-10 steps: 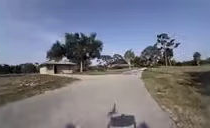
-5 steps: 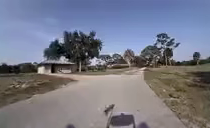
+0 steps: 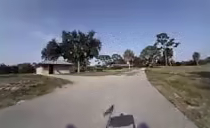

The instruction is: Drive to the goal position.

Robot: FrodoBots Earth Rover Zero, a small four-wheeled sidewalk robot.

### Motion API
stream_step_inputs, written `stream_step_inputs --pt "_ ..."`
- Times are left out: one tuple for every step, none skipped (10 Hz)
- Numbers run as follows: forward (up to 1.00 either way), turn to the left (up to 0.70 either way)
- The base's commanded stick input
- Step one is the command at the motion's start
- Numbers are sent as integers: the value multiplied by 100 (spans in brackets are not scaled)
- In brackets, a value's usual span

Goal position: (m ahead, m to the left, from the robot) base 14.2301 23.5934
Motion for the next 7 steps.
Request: stream_step_inputs --pt "100 2" --pt "100 2" --pt "100 2" --pt "100 0" --pt "100 0" --pt "100 0" --pt "100 4"
